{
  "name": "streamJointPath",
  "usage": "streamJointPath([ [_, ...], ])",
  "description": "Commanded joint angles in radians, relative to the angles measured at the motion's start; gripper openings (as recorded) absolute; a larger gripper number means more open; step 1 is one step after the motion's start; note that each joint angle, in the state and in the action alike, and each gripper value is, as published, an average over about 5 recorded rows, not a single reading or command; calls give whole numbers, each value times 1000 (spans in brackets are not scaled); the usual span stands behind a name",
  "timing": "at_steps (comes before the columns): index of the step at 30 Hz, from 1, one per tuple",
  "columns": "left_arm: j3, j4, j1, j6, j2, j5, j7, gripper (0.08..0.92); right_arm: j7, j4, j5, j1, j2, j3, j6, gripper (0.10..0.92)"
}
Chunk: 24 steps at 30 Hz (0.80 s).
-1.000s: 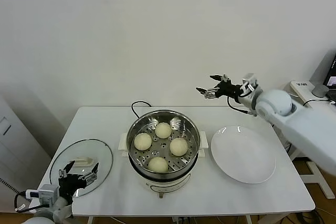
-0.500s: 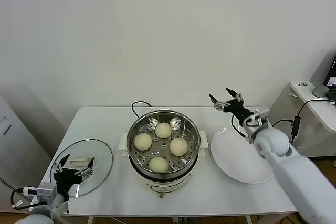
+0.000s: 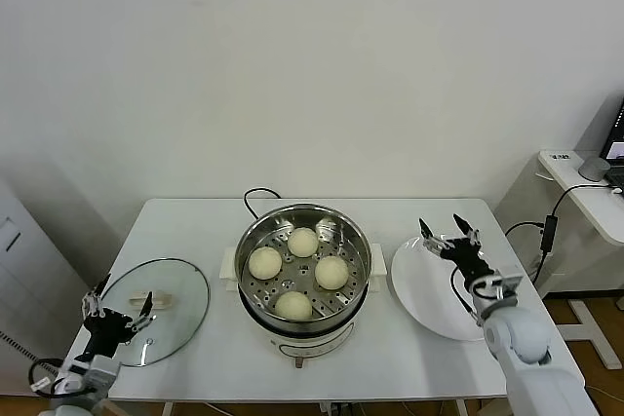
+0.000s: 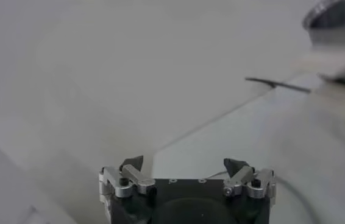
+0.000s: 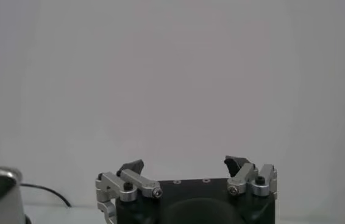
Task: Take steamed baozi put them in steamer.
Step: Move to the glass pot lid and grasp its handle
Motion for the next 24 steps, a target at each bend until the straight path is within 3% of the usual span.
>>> streamJointPath([
  [1, 0, 231, -24, -265, -60, 759, -29, 823, -37, -8, -89, -122, 123, 145, 32, 823],
  [13, -43, 385, -133, -382, -106, 1084, -173, 823, -47, -21, -91, -119, 148, 158, 42, 823],
  [24, -46, 474, -202, -388, -109, 1123, -193, 823, -63, -36, -100, -127, 161, 166, 53, 823],
])
